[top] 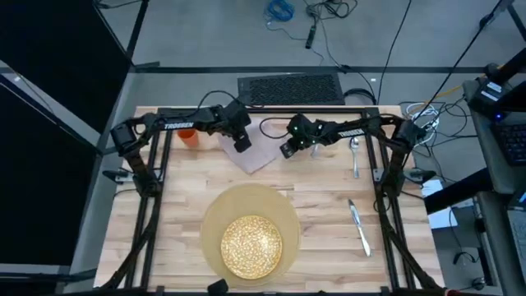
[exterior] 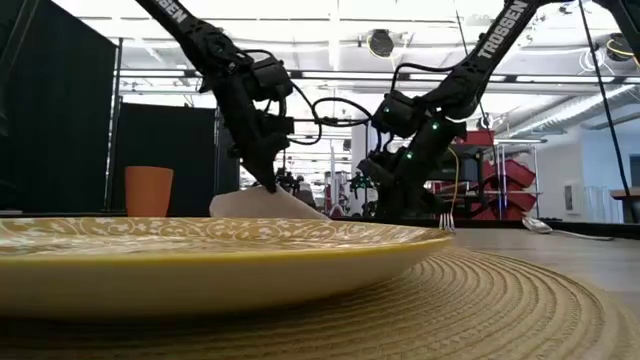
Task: Set table place
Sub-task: Fold the light orange napkin on the table
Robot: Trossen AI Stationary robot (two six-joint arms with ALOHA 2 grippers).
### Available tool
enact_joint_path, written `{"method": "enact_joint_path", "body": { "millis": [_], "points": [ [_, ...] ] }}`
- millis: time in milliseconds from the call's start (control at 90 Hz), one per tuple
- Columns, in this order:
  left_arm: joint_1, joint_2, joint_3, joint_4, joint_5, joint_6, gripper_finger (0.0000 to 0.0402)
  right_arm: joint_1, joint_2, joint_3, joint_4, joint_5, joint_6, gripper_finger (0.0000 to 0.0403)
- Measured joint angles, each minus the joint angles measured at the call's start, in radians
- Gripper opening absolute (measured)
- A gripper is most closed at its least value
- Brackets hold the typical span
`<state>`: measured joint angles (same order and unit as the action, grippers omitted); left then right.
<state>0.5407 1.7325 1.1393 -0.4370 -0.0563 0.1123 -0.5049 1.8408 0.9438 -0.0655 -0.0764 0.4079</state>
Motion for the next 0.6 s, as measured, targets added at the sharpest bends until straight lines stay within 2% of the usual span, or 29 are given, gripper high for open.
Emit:
{"method": "enact_joint_path", "body": {
  "millis": [233,433,489,600],
  "points": [
    [0.0,0.0,0.0,0.001,0.0,0.001,0.0,0.001,-0.112,-0.001,0.016,-0.004,-0.004,0.0],
    [-0.002,0.0,0.0,0.01,-0.006,0.001,0.0,-0.005,-0.095,0.043,0.067,-0.005,-0.027,0.0],
    [-0.009,-0.001,0.0,0.012,-0.038,0.001,0.0,-0.007,-0.069,0.068,0.043,-0.005,-0.037,0.0],
    [-0.034,-0.009,0.0,0.01,-0.168,0.0,0.0,-0.012,-0.021,0.133,-0.011,-0.001,-0.055,0.0]
  ]
}}
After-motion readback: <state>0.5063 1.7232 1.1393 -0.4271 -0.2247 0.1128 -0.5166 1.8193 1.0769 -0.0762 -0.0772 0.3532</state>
